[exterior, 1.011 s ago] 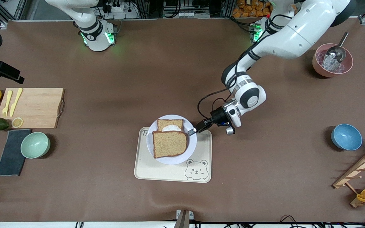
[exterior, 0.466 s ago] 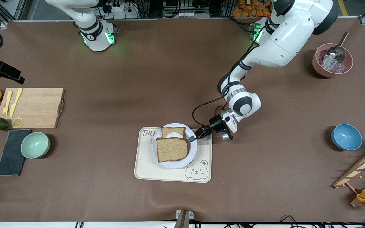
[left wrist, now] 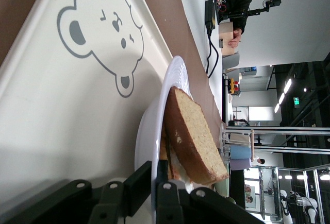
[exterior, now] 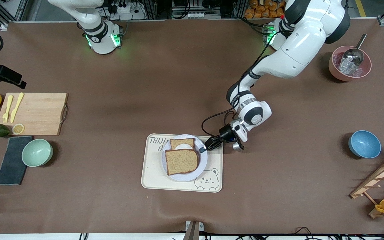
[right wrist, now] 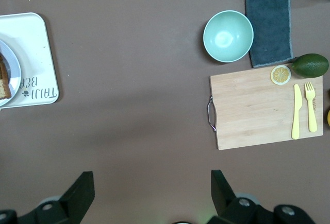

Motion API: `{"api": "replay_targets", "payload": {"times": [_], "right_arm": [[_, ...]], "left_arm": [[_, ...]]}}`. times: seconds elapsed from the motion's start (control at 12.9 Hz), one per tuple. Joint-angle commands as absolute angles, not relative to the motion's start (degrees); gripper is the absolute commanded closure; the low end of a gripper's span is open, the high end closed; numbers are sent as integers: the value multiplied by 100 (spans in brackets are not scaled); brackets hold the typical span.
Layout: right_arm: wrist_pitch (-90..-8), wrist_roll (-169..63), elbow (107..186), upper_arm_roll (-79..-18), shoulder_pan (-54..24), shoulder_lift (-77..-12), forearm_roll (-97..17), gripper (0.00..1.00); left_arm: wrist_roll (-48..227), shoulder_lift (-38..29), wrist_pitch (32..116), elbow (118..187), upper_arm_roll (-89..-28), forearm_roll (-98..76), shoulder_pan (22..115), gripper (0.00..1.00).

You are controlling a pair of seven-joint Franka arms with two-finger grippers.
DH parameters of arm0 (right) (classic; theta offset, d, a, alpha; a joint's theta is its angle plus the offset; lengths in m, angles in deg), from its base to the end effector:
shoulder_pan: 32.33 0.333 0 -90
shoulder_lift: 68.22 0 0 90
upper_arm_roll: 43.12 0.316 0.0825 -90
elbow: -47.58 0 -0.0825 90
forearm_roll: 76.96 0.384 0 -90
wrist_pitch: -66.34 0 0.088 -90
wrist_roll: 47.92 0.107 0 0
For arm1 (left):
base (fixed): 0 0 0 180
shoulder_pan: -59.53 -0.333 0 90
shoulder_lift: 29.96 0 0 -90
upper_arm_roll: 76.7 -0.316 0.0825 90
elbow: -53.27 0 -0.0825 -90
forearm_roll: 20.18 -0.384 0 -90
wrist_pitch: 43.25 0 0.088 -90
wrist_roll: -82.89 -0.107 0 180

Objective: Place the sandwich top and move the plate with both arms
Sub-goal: 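Release the plate rim by opening the left gripper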

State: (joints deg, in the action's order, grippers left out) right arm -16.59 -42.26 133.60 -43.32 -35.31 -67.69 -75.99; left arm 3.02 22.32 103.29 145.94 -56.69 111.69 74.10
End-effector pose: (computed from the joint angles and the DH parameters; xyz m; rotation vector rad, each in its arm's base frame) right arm 0.5441 -0.0282 0.6414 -3.1155 0.2384 0.0993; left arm 0.5693 -0.3522 0.1018 1.8733 0.4111 0.4131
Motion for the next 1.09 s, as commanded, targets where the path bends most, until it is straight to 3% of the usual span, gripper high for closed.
{"api": "replay_targets", "payload": {"times": [0.0,0.31,1.01], "right_arm": [[-1698,-4133,13362,-4285,-3567,-6778,-7625,0],[-1707,-4142,13371,-4294,-3559,-6778,-7625,0],[-1707,-4133,13380,-4285,-3558,-6760,-7625,0]], "left_arm": [[-41,2217,10283,14450,-5692,11359,7448,1],[-60,2032,10396,14459,-5692,11280,7351,0],[115,1479,11749,14450,-5684,10965,7333,0]]}}
